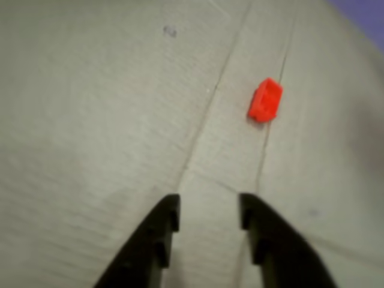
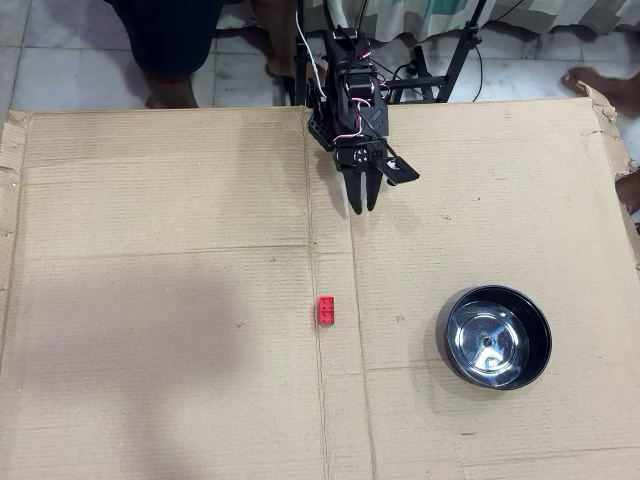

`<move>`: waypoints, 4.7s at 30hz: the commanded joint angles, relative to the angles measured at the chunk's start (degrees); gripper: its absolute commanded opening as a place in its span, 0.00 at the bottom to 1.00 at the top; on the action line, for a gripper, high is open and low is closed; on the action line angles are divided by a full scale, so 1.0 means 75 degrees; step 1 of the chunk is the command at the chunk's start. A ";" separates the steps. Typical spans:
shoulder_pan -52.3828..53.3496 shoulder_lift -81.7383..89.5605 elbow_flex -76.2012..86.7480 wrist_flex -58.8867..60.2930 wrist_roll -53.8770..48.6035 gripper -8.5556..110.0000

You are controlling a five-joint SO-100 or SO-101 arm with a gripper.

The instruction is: Grasp a lego block and put it in the bin.

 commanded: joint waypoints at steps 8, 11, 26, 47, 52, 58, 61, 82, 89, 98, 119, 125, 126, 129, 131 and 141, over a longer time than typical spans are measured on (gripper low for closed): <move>-0.0023 -0.3129 -0.2895 -0.0023 0.2754 0.20; -0.0023 -0.3984 -0.3785 -0.0023 0.2941 0.20; 0.0645 -0.7723 -0.7184 -0.0105 0.4723 0.20; 0.1008 -1.2984 -1.0934 -0.0117 0.4582 0.34; 0.1125 -1.4449 -1.1953 -0.0117 0.4617 0.34; 0.1336 -1.5621 -1.2785 -0.0117 0.4605 0.33; 0.1441 -1.5937 -1.2973 -0.0117 0.4605 0.33; 0.1418 -1.6430 -1.2258 -0.0094 0.4641 0.33; 0.1406 -1.6723 -1.2211 -0.0105 0.4676 0.33; 0.1383 -1.6945 -1.2305 -0.0129 0.4629 0.33; 0.1371 -1.7695 -1.2703 -0.1980 0.4676 0.07; 0.1371 -1.7602 -1.2715 -0.1922 0.4688 0.07; 0.1348 -1.7473 -1.2715 -0.1910 0.4688 0.07; 0.1242 -1.6945 -1.2609 -0.1758 0.4688 0.07; 0.1090 -1.6559 -1.2633 -0.1312 0.4688 0.07; -0.0258 -1.5023 -1.2715 -0.0785 0.4734 0.07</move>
